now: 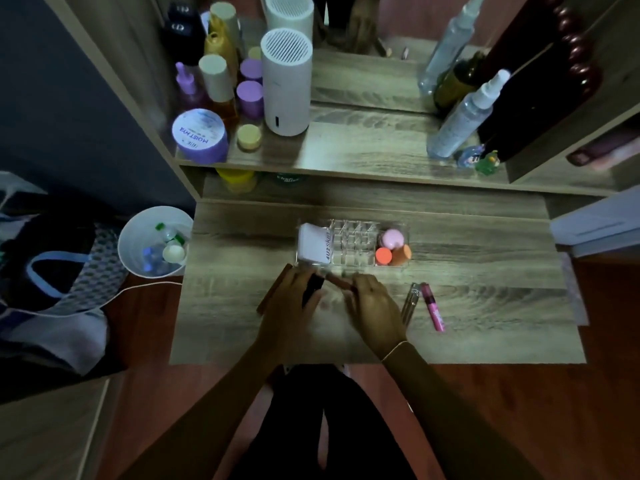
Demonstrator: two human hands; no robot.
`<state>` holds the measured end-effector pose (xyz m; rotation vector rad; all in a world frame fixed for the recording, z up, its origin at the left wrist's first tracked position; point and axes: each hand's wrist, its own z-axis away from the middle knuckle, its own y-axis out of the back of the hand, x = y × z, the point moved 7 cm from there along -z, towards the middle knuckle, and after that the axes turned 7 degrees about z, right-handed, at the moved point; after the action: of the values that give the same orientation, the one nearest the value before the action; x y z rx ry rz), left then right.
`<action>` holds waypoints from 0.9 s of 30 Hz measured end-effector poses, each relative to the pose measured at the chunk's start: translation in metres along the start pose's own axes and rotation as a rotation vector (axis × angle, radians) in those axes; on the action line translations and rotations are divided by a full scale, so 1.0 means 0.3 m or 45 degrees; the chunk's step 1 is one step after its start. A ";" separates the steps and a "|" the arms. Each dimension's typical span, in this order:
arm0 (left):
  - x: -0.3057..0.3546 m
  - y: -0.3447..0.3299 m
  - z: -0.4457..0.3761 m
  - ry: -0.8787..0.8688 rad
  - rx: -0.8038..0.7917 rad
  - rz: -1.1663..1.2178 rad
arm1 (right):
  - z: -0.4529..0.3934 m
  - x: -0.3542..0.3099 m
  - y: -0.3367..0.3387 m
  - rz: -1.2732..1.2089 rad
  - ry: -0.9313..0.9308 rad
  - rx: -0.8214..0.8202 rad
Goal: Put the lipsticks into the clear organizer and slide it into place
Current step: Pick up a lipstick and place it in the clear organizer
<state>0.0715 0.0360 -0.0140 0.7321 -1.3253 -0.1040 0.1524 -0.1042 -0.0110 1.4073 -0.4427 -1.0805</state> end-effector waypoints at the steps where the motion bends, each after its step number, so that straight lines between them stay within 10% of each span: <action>1: 0.019 0.022 -0.021 -0.010 0.059 0.039 | -0.003 0.000 0.026 -0.116 -0.061 0.058; 10: 0.145 0.059 -0.289 -0.152 0.114 0.264 | -0.134 0.034 0.200 -0.514 -0.253 0.442; 27: 0.147 -0.028 -0.421 -0.234 -0.055 0.137 | -0.280 0.035 0.163 -0.462 -0.280 0.309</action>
<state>0.2005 0.0626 0.0111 0.6245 -1.5304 -0.1154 0.2417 -0.0741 0.0153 1.6299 -0.5005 -1.5259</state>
